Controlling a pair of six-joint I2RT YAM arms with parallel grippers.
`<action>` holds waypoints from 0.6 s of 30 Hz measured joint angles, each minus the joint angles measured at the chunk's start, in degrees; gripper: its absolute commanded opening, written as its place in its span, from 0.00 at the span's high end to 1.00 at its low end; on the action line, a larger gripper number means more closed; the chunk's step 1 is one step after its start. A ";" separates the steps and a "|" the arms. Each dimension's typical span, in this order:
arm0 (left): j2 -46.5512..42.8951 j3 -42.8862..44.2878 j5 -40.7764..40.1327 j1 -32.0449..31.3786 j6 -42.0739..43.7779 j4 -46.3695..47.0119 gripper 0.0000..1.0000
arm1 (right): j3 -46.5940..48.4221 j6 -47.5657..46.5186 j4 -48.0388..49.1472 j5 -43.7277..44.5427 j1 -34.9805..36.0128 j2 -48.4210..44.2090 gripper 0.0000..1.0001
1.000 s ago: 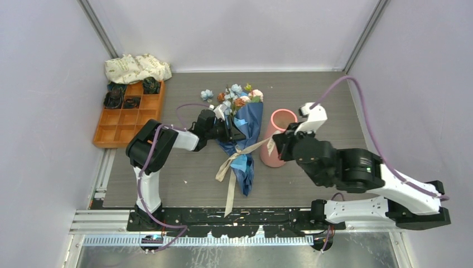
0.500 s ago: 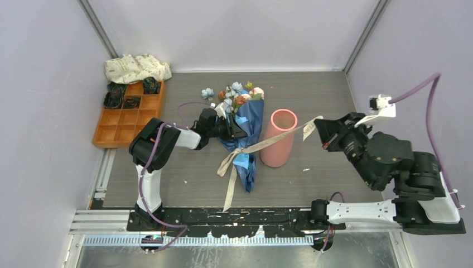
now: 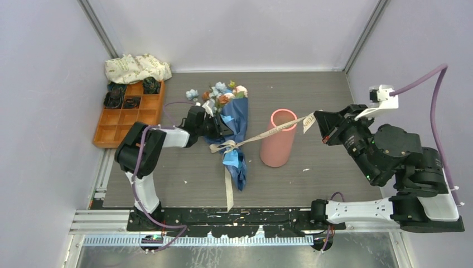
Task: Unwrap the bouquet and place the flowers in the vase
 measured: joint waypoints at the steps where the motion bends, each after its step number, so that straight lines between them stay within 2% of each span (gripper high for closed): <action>1: -1.64 -0.50 -0.92 0.46 0.52 -2.40 0.53 | -0.02 0.02 -0.09 -0.17 0.00 0.50 0.99; 5: -11.45 -3.04 -5.86 1.05 3.37 -13.31 0.46 | -1.14 0.22 -0.20 -0.76 0.00 1.95 0.99; 10: -31.23 -3.28 -13.38 0.07 9.68 -28.28 0.36 | -3.45 0.76 -0.24 -1.14 0.00 2.89 0.99; 14: -44.59 -2.80 -15.41 -0.13 12.48 -35.50 0.35 | -5.44 1.09 -0.11 -1.66 0.00 3.82 0.92; 18: -52.94 -5.25 -16.33 -1.36 12.72 -42.01 0.42 | -7.58 1.18 0.72 -2.27 0.00 4.24 0.87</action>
